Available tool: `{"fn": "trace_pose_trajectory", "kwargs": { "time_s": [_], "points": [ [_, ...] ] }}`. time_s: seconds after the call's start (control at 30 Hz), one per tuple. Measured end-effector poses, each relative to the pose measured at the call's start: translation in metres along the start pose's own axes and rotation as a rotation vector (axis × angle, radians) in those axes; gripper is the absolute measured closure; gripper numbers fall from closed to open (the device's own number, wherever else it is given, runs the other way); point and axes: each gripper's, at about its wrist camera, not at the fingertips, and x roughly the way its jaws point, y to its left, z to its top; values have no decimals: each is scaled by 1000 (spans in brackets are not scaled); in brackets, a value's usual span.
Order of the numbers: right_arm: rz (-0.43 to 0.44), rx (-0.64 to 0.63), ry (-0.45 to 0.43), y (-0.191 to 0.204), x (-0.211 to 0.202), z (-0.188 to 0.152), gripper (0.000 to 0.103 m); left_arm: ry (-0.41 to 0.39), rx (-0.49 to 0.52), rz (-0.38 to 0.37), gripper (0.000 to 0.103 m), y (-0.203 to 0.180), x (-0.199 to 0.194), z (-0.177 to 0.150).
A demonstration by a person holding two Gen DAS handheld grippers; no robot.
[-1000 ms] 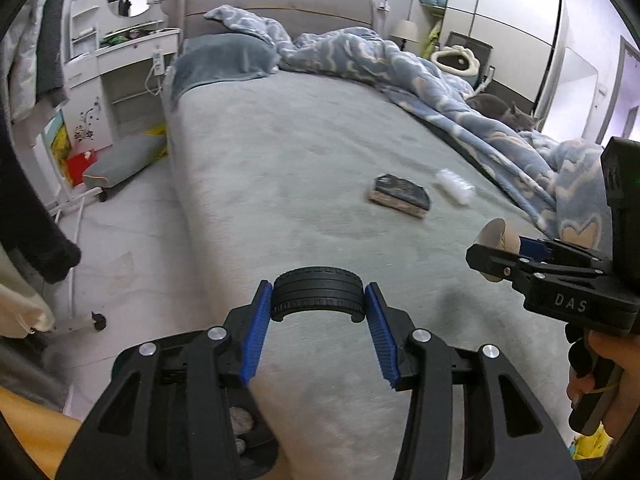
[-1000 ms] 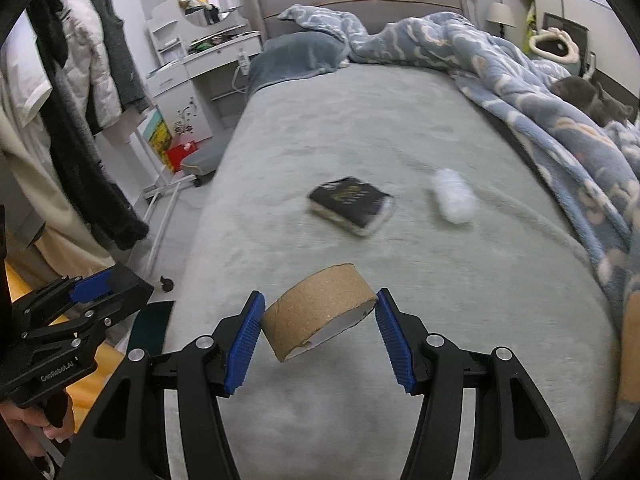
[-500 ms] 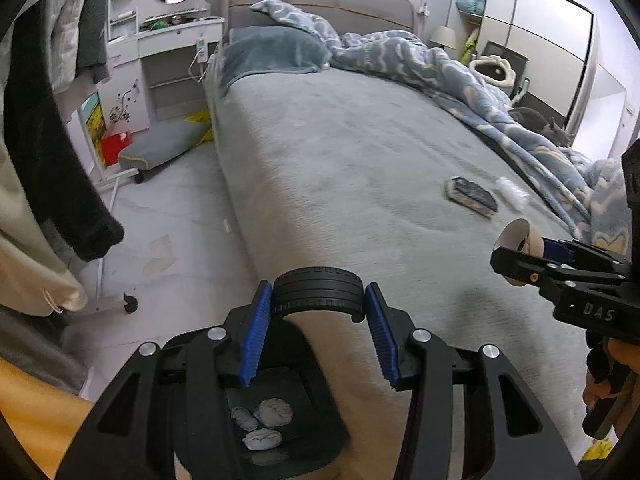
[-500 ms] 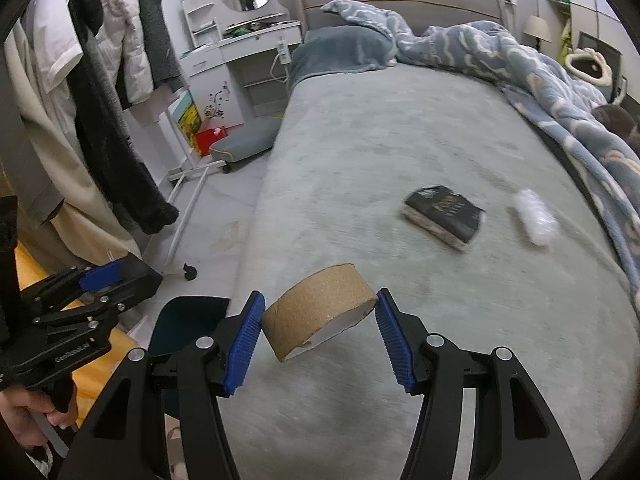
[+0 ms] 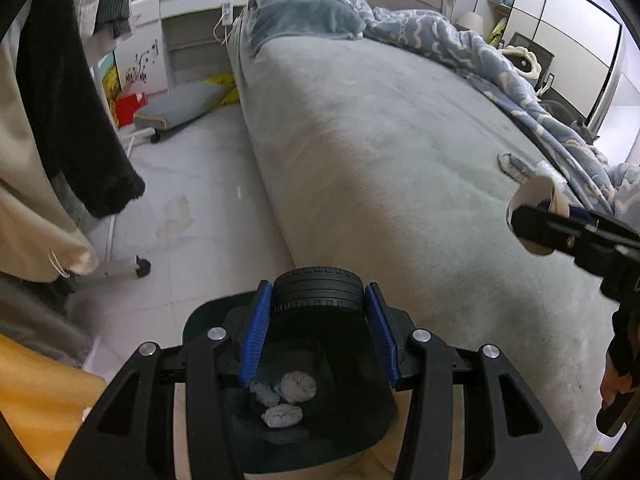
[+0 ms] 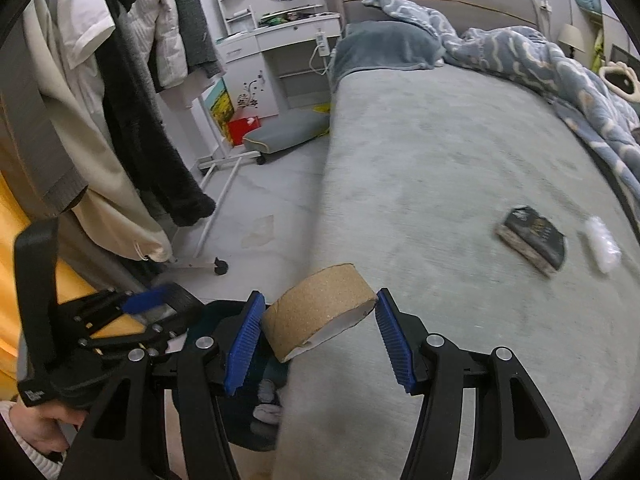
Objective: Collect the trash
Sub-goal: 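Carry the black piece and tape roll in both grippers over the wastebasket, then open the left gripper to drop the black piece while the right gripper drops the tape roll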
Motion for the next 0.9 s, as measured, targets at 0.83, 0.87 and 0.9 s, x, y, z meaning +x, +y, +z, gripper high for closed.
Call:
{"fn": "trace_pose_trajectory", "kwargs": {
  "time_s": [0.83, 0.87, 0.9],
  "points": [
    [101, -85, 77, 89, 64, 8, 45, 337, -126, -46, 41, 84, 58, -64],
    [102, -88, 83, 92, 67, 7, 45, 342, -124, -47, 38, 85, 57, -66],
    [103, -89, 86, 94, 69, 7, 45, 344, -123, -49, 34, 87, 57, -68]
  ]
}}
